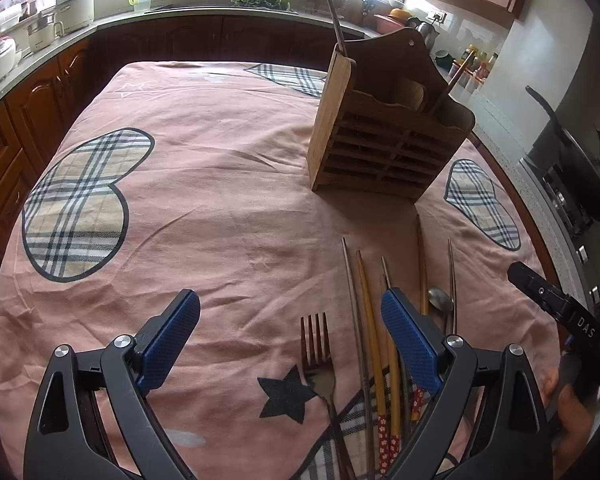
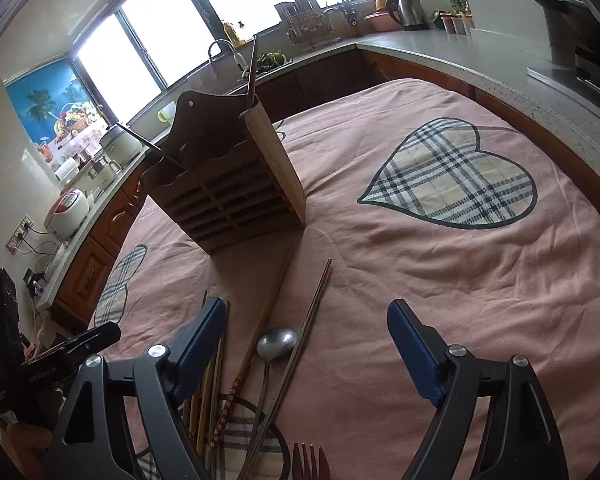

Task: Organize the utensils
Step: 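Move both open tools back over the loose utensils, then close the left tool on another metal chopstick while the right tool grasps a wooden chopstick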

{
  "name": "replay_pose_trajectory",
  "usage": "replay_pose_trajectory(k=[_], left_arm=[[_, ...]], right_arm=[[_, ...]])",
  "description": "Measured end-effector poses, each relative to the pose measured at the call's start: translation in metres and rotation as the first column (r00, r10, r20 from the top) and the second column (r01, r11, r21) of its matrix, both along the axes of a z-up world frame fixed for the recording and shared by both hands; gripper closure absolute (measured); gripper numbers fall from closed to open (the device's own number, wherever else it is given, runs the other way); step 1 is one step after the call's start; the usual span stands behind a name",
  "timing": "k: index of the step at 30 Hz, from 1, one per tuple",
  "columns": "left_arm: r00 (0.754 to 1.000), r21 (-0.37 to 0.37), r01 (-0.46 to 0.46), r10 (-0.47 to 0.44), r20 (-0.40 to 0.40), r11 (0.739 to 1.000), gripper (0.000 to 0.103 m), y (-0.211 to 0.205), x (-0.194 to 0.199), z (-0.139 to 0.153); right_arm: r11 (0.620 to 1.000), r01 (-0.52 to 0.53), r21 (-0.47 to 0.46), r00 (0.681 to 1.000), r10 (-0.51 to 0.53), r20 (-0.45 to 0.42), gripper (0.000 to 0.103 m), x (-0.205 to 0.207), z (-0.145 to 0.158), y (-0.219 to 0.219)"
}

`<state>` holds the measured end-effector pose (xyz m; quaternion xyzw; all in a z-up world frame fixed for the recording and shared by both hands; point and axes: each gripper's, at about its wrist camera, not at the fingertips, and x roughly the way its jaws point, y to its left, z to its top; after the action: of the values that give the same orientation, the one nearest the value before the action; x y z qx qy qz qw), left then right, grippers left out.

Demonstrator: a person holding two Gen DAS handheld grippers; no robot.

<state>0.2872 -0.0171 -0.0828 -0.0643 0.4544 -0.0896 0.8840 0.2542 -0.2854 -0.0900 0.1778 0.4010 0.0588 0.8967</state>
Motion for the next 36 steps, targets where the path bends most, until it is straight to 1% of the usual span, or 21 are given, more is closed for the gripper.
replay_pose_trajectory(k=[1,3,4,6,7,9,11,14,15,16,18,20,23,27,30,34,35,36], left_arm=[[1.000,0.006,0.007,-0.007,-0.002,1.000,0.012,-0.003,0.003,-0.001],[1.000,0.023,0.028,-0.028,-0.006,0.999,0.014,-0.010,0.008,-0.003],[0.999,0.033,0.039,-0.039,-0.010,0.999,0.015,-0.014,0.012,-0.004],[0.998,0.049,0.059,-0.058,-0.022,0.997,0.021,-0.020,0.019,-0.008],[0.997,0.053,0.072,-0.070,-0.032,0.996,0.022,-0.024,0.023,-0.010],[0.995,0.058,0.092,-0.089,-0.047,0.994,0.030,-0.029,0.029,-0.014],[0.993,0.067,0.108,-0.104,-0.057,0.992,0.033,-0.034,0.034,-0.018],[0.989,0.076,0.131,-0.125,-0.075,0.988,0.042,-0.041,0.043,-0.024],[0.988,0.077,0.140,-0.134,-0.083,0.987,0.049,-0.043,0.045,-0.027],[0.985,0.078,0.150,-0.142,-0.093,0.986,0.059,-0.045,0.048,-0.030],[0.982,0.077,0.165,-0.156,-0.111,0.983,0.069,-0.049,0.052,-0.035],[0.980,0.075,0.168,-0.158,-0.122,0.983,0.070,-0.051,0.056,-0.038],[0.977,0.057,0.174,-0.165,-0.134,0.983,0.070,-0.052,0.062,-0.042],[0.973,0.058,0.186,-0.176,-0.148,0.981,0.070,-0.057,0.068,-0.048],[0.972,0.089,0.203,-0.190,-0.136,0.975,0.070,-0.062,0.069,-0.048],[0.971,0.130,0.222,-0.208,-0.118,0.966,0.071,-0.071,0.069,-0.049],[0.971,0.138,0.225,-0.211,-0.113,0.965,0.073,-0.071,0.069,-0.050],[0.971,0.149,0.226,-0.211,-0.108,0.963,0.081,-0.072,0.069,-0.050]], right_arm=[[1.000,-0.004,-0.008,1.000,0.004,-0.012,0.028,0.003,-0.002,0.001],[1.000,-0.005,-0.019,1.000,0.004,-0.029,0.037,0.009,-0.007,0.002],[1.000,-0.006,-0.025,0.999,0.005,-0.037,0.039,0.012,-0.009,0.003],[1.000,-0.015,-0.025,0.998,0.014,-0.057,0.047,0.018,-0.014,0.005],[1.000,-0.016,-0.025,0.998,0.015,-0.062,0.048,0.021,-0.016,0.005],[0.999,-0.021,-0.033,0.997,0.018,-0.070,0.050,0.026,-0.018,0.007],[0.999,-0.023,-0.034,0.997,0.020,-0.074,0.051,0.031,-0.020,0.008],[0.999,-0.025,-0.040,0.996,0.021,-0.085,0.058,0.039,-0.023,0.008],[0.999,-0.024,-0.040,0.996,0.021,-0.089,0.059,0.042,-0.024,0.008],[0.999,-0.025,-0.042,0.996,0.021,-0.091,0.059,0.044,-0.025,0.008],[0.998,-0.027,-0.049,0.995,0.022,-0.100,0.064,0.050,-0.027,0.007],[0.998,-0.030,-0.052,0.994,0.024,-0.110,0.067,0.055,-0.030,0.006],[0.998,-0.032,-0.063,0.992,0.023,-0.126,0.067,0.062,-0.035,0.005],[0.996,-0.042,-0.076,0.988,0.030,-0.152,0.069,0.069,-0.042,0.006],[0.995,-0.054,-0.088,0.985,0.039,-0.170,0.072,0.072,-0.048,0.010],[0.988,-0.071,-0.134,0.985,0.048,-0.163,0.072,0.076,-0.048,0.018],[0.986,-0.077,-0.149,0.985,0.052,-0.164,0.073,0.077,-0.049,0.021],[0.983,-0.081,-0.165,0.985,0.053,-0.165,0.077,0.078,-0.049,0.023]])
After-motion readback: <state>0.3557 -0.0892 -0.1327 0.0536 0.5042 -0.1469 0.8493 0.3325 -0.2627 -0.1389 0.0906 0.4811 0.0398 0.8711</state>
